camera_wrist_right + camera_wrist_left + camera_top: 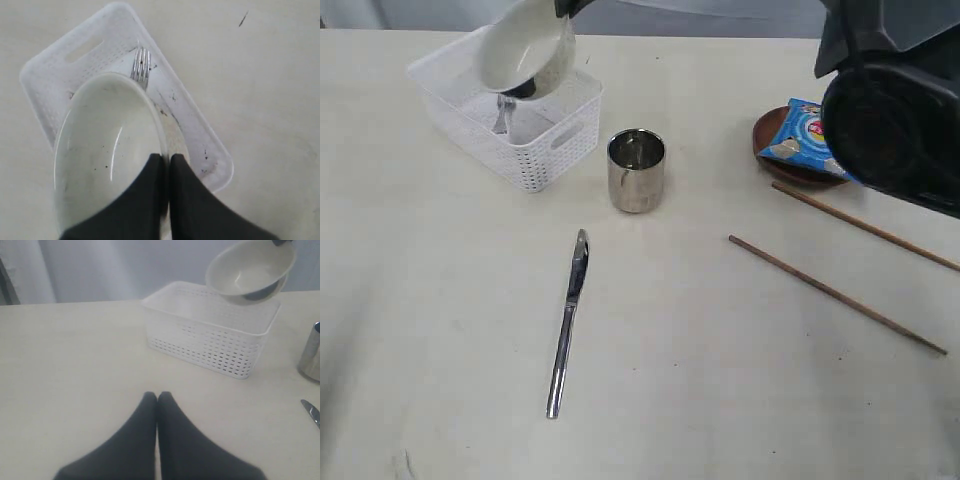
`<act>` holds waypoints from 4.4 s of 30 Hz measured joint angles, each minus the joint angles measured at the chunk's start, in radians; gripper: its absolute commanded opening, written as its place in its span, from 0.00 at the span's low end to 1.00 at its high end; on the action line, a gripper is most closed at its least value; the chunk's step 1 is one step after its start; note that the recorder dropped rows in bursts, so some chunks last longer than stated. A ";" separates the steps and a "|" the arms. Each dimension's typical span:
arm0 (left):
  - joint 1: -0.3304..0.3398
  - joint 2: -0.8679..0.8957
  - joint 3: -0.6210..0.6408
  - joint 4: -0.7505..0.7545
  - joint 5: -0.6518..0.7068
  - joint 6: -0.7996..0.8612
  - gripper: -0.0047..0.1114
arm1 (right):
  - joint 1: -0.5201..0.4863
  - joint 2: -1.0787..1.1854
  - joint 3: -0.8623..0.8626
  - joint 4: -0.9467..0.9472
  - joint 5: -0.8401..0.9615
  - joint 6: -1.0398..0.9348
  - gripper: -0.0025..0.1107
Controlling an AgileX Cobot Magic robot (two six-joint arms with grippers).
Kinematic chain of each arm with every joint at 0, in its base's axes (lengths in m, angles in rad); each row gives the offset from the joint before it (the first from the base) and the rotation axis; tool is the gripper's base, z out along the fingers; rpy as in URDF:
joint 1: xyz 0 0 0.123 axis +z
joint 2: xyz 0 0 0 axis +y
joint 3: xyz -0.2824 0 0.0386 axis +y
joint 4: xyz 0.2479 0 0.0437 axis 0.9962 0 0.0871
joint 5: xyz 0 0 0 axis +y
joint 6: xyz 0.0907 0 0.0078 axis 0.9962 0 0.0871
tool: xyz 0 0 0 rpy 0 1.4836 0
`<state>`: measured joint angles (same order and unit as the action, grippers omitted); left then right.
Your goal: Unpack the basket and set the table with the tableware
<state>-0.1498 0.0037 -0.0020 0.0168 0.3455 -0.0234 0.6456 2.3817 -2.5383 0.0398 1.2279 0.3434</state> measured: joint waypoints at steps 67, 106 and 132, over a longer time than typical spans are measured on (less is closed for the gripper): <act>0.000 0.000 0.000 0.000 0.000 0.000 0.04 | -0.208 -0.978 1.807 0.281 -0.528 -0.318 0.39; 0.000 0.000 0.000 0.000 0.000 0.000 0.04 | -0.208 -2.078 1.680 0.094 -0.436 -0.333 0.02; 0.000 0.000 0.000 0.000 0.000 0.000 0.04 | -0.619 -2.378 2.031 -0.026 -0.827 -0.410 0.02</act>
<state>-0.1498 0.0037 -0.0020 0.0168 0.3455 -0.0234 0.0267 0.0034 -0.5073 0.0141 0.4005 -0.0665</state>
